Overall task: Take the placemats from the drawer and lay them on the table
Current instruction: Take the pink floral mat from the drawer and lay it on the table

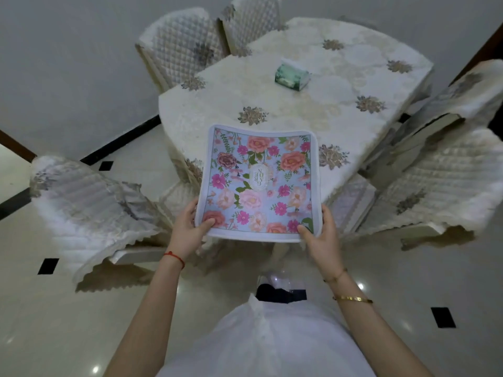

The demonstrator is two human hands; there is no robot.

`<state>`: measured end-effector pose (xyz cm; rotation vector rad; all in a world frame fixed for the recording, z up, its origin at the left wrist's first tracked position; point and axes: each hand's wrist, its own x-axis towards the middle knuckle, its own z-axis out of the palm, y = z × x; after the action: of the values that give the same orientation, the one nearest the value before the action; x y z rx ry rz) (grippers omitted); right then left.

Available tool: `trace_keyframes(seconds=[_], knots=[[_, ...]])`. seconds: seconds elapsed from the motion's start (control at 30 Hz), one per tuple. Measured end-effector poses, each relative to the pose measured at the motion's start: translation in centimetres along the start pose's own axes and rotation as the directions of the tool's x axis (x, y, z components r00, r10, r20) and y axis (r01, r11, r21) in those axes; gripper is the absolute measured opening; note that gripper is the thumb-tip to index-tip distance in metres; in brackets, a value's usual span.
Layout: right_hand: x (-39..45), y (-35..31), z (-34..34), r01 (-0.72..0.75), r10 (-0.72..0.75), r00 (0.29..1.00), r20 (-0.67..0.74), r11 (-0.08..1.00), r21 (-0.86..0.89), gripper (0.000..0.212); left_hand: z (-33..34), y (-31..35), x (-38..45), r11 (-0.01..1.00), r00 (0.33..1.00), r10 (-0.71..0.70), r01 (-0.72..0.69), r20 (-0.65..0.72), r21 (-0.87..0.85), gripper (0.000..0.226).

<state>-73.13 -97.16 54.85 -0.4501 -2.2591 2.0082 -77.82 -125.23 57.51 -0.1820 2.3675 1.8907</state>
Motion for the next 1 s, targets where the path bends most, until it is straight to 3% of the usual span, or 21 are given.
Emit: trace_keyframes(seconds=[0.23,0.5,0.83,1.0], knots=[[10.4,-1.6,4.2,-0.018,0.018,0.999,-0.027,1.0,-0.024,0.052,-0.6,1.8,12.2,0.999,1.0,0.005,-0.004,0.01,-0.034,0.051],[19.3,-1.3,10.2,-0.092,0.084,0.991,-0.109,0.993,-0.075,0.056,-2.9,1.0,25.7,0.999,0.989,-0.021,0.017,0.144,0.032,0.047],[24.5,0.8,18.6,-0.236,0.205,0.949,-0.24,0.966,-0.11,0.057,-6.2,-1.4,39.6,0.98,0.925,-0.078,0.003,0.371,0.199,0.046],[24.8,1.5,21.6,-0.292,0.255,0.923,-0.288,0.952,-0.09,0.062,-7.1,-2.8,42.9,0.982,0.896,-0.113,0.035,0.429,0.185,0.043]])
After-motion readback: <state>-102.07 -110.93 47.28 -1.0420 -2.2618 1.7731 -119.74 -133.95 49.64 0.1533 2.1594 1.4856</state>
